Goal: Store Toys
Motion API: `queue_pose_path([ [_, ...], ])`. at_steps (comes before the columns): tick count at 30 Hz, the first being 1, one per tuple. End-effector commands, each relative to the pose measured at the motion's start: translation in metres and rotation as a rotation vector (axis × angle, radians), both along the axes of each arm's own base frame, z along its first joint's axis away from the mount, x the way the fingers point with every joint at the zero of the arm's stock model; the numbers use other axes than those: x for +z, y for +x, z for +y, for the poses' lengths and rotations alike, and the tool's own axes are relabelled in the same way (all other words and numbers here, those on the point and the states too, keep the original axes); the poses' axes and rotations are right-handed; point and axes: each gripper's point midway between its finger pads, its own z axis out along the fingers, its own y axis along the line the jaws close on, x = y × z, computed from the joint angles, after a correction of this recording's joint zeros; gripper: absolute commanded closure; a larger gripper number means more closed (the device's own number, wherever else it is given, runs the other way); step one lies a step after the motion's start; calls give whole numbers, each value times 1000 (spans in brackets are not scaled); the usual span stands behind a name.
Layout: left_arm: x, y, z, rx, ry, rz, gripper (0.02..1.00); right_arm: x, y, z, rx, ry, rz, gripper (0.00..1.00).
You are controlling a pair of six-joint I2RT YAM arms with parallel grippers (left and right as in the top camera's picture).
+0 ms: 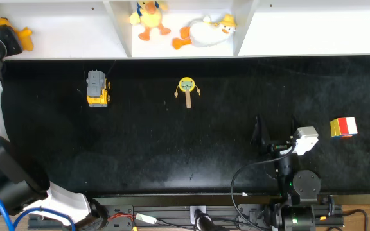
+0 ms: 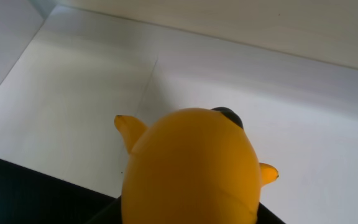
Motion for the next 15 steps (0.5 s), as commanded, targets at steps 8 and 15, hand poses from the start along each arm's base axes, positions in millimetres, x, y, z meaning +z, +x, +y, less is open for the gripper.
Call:
queue_pose_path([
  [8,-14,17,7,21,-48,-17,757,-3,0,0,-3,3,-3,5],
  [15,-17,19,8,20,-48,-17,597,-3,0,0,-3,3,-3,5],
])
